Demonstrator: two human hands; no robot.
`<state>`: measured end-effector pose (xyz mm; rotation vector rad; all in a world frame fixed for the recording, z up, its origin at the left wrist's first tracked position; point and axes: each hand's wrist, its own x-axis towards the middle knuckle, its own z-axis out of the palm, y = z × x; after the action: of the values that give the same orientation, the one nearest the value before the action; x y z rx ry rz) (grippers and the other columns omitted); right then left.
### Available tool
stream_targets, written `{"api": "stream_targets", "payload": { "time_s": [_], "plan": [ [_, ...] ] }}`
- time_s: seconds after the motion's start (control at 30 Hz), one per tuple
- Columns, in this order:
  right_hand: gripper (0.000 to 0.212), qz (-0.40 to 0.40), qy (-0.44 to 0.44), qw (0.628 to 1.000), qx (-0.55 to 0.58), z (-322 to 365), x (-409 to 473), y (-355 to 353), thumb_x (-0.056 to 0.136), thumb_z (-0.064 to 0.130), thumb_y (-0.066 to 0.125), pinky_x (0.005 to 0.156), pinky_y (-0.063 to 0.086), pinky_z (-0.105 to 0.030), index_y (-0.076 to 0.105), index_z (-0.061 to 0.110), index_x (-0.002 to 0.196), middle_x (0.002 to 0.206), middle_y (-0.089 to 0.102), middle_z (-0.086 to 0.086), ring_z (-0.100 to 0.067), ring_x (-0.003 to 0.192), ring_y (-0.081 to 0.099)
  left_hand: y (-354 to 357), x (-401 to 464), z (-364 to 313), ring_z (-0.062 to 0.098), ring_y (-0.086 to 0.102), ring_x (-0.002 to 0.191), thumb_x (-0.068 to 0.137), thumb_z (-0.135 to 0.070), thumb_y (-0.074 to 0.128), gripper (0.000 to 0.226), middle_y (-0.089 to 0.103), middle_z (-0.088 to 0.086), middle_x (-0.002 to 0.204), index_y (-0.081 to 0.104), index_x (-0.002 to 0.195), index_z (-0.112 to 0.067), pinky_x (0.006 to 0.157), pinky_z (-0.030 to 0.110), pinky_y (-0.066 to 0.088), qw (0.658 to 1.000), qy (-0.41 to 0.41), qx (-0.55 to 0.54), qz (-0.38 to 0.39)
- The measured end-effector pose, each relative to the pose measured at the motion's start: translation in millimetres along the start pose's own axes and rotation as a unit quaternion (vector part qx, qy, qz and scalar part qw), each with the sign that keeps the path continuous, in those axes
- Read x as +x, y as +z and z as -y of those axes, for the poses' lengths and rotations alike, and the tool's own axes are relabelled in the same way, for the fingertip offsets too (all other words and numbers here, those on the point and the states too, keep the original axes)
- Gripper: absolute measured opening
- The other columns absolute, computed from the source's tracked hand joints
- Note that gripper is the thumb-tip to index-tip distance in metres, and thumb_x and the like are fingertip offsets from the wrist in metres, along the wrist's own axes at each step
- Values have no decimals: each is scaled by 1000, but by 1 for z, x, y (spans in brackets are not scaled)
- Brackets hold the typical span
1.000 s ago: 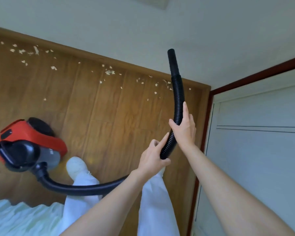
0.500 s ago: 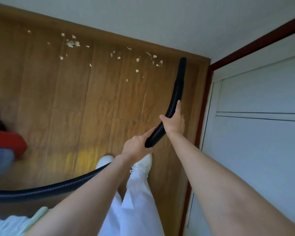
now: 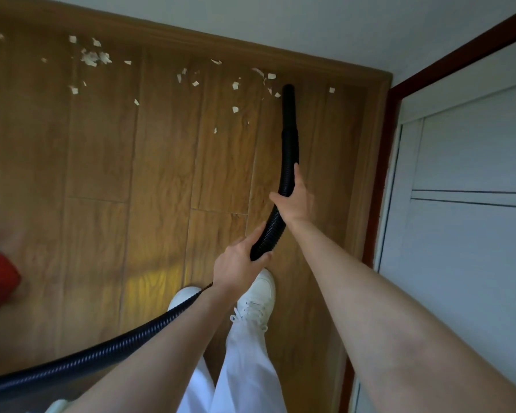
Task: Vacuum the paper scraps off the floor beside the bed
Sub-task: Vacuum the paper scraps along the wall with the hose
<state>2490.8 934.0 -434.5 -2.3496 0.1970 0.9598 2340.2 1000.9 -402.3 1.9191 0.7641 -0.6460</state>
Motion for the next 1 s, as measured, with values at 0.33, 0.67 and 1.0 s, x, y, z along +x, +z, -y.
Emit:
{"api": "stream_targets", "payload": {
  "time_s": [0.33, 0.67, 1.0],
  "plan": [
    [85, -76, 72, 994, 19, -35, 0, -43, 86, 34, 65, 73, 53, -30, 12, 36, 152, 127, 56, -7, -20, 98, 61, 12, 8, -33, 7, 56, 82, 92, -44, 54, 60, 61, -9, 115, 24, 144, -50, 52, 20, 36, 995, 43, 71, 51],
    [85, 4, 32, 999, 34, -3, 19, -44, 88, 29, 66, 74, 52, -25, 12, 36, 153, 129, 55, -2, -13, 93, 57, -4, 18, -33, 7, 58, 78, 92, -42, 55, 60, 64, -10, 109, 26, 143, -50, 53, 20, 41, 999, 18, 45, 18],
    [84, -3, 27, 1000, 10, -3, 18, -47, 88, 30, 65, 65, 51, -25, 12, 36, 153, 123, 57, -1, -13, 88, 57, -2, 12, -39, 10, 61, 85, 91, -44, 57, 61, 62, -11, 113, 25, 144, -50, 64, 29, 53, 999, 27, 26, 19]
  ]
}}
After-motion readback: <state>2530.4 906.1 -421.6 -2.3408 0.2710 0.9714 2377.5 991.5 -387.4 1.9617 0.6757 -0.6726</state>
